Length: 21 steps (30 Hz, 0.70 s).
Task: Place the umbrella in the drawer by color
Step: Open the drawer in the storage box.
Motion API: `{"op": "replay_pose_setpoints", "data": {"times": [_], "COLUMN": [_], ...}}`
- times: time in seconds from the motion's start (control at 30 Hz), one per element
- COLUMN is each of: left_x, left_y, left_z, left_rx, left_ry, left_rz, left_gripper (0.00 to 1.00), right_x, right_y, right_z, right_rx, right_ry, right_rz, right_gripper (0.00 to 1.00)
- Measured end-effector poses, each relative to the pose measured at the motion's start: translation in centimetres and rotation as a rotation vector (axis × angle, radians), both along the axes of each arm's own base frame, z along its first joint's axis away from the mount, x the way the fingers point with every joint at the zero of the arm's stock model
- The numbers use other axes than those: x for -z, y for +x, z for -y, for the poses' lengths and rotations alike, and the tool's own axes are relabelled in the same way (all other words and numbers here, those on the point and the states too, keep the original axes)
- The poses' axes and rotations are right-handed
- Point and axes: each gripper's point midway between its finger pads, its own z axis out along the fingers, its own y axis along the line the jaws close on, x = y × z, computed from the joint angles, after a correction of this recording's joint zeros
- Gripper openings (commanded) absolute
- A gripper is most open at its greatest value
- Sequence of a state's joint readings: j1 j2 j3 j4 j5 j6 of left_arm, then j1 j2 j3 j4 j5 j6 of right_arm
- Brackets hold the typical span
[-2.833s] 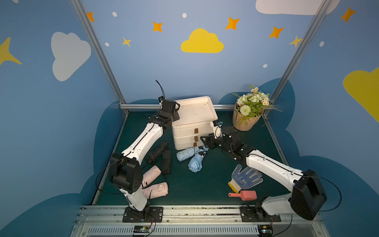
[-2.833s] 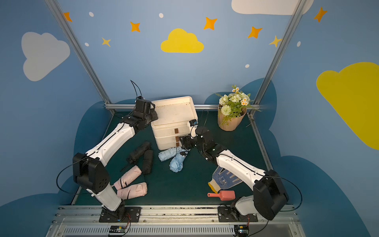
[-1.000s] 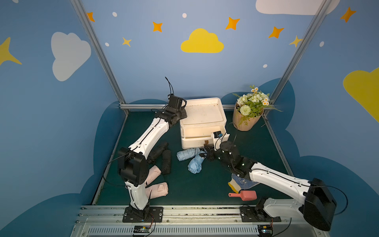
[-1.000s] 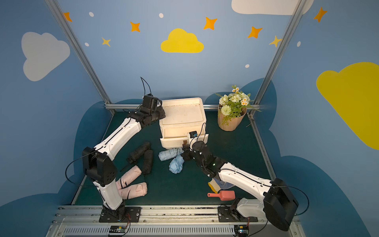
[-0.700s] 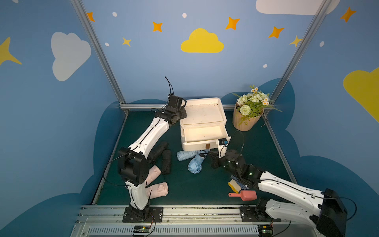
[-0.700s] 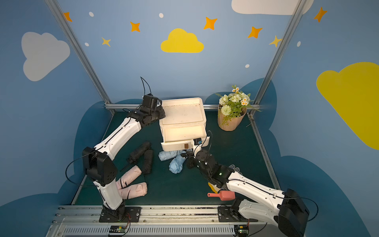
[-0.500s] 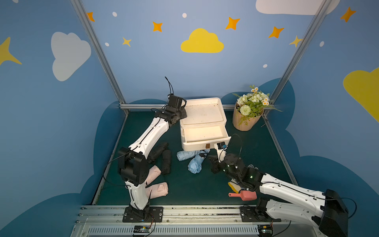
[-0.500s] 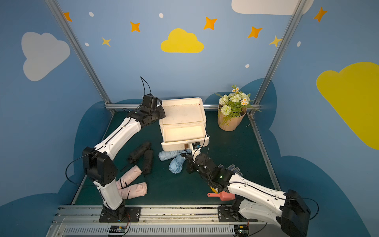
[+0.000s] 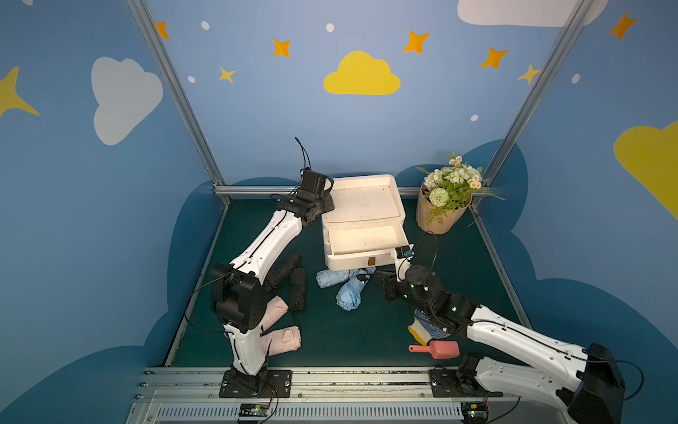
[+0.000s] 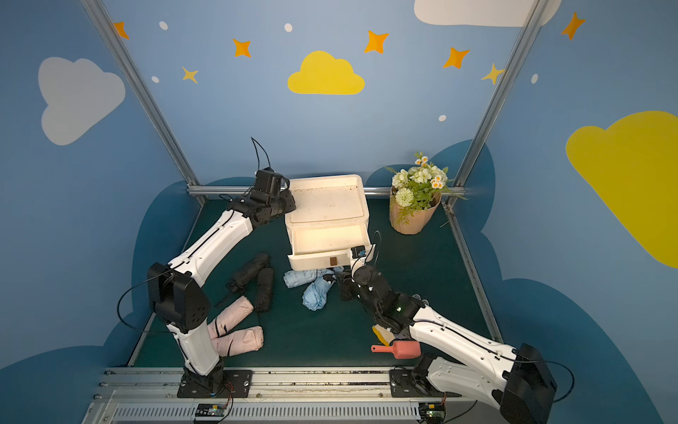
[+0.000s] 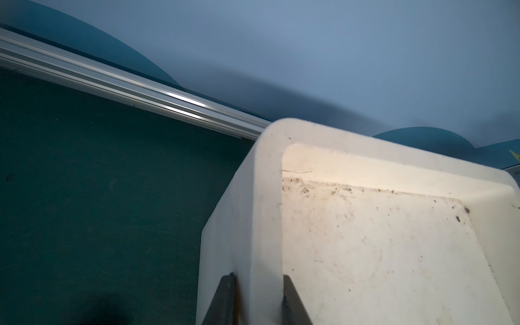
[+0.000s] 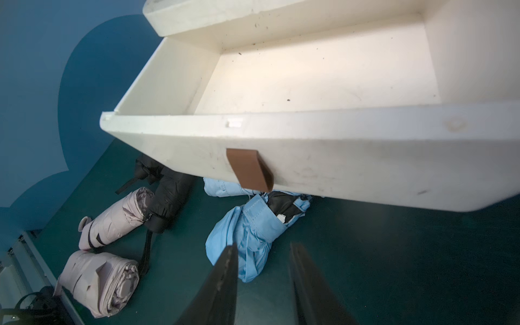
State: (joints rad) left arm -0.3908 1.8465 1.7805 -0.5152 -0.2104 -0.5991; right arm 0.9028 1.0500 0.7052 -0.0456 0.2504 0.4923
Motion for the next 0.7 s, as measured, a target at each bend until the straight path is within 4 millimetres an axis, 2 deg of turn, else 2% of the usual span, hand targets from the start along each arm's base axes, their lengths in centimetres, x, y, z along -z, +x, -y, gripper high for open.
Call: {"op": "replay_pose_setpoints", "data": {"times": [0.13, 0.43, 0.7], "left_x": [0.0, 0.0, 0.0], "left_y": [0.0, 0.0, 0.0], "left_z": [0.0, 0.0, 0.0], "left_rx": [0.000, 0.000, 0.001], "left_ry": [0.000, 0.000, 0.000], "left_rz": [0.000, 0.000, 0.000], "left_gripper": [0.03, 0.03, 0.03], "right_x": [-0.3, -0.5, 0.2], "right_y": [1.2, 2.4, 2.8], "right_z": [-0.2, -2.9, -3.2], "right_rx": [0.003, -0.044, -0.024], "right_ry": [0.013, 0.023, 0.022], "right_rz": [-0.014, -0.050, -0.078], "right_gripper": [0.37, 0.39, 0.31]}}
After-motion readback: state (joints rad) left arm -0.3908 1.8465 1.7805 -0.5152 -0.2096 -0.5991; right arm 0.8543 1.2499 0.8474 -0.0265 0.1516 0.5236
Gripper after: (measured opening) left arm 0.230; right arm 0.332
